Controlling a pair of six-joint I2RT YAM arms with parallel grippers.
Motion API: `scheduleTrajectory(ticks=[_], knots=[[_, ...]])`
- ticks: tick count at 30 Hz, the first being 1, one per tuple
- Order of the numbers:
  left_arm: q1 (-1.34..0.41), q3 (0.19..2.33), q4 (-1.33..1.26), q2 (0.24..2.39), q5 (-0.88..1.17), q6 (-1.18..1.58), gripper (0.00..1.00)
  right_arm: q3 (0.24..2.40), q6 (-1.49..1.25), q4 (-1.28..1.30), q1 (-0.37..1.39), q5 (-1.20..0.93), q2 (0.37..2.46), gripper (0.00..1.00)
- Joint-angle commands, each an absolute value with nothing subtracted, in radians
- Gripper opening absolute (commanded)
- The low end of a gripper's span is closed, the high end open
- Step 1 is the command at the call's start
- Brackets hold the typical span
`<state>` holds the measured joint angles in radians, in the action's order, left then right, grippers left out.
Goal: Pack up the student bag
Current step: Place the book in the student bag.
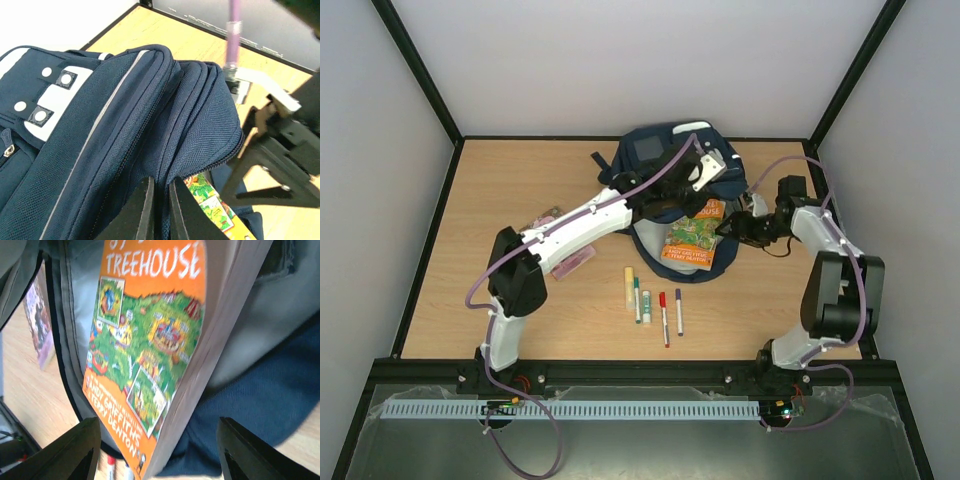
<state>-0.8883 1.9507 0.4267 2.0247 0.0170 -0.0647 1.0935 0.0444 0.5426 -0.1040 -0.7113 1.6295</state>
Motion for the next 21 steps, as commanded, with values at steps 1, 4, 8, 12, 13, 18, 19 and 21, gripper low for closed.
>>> scheduleTrajectory(ticks=[1, 4, 8, 12, 13, 18, 19, 21], knots=[[-0.914, 1.946, 0.349, 1.953, 0.049, -0.069, 0.02, 1.009, 0.157, 0.556, -0.098, -0.614, 1.486, 0.63], [-0.914, 1.929, 0.338, 1.937, 0.053, -0.063, 0.02, 0.964, 0.239, 0.584, -0.098, -0.575, 1.386, 0.63], [-0.911, 1.899, 0.321, 1.916, 0.070, -0.054, 0.02, 0.909, 0.335, 0.627, -0.098, -0.547, 1.256, 0.63], [-0.908, 1.893, 0.322, 1.907, 0.093, -0.045, 0.02, 0.848, 0.402, 0.624, -0.098, -0.538, 1.130, 0.63], [-0.907, 1.893, 0.322, 1.906, 0.101, -0.043, 0.02, 0.831, 0.411, 0.609, -0.097, -0.532, 1.104, 0.63], [-0.901, 1.882, 0.324, 1.894, 0.124, -0.027, 0.02, 0.764, 0.444, 0.515, -0.069, -0.461, 1.028, 0.60], [-0.901, 1.872, 0.320, 1.889, 0.128, -0.024, 0.02, 0.753, 0.445, 0.486, -0.053, -0.441, 1.025, 0.59], [-0.900, 1.849, 0.310, 1.877, 0.134, -0.020, 0.02, 0.726, 0.446, 0.445, -0.010, -0.399, 1.024, 0.58]])
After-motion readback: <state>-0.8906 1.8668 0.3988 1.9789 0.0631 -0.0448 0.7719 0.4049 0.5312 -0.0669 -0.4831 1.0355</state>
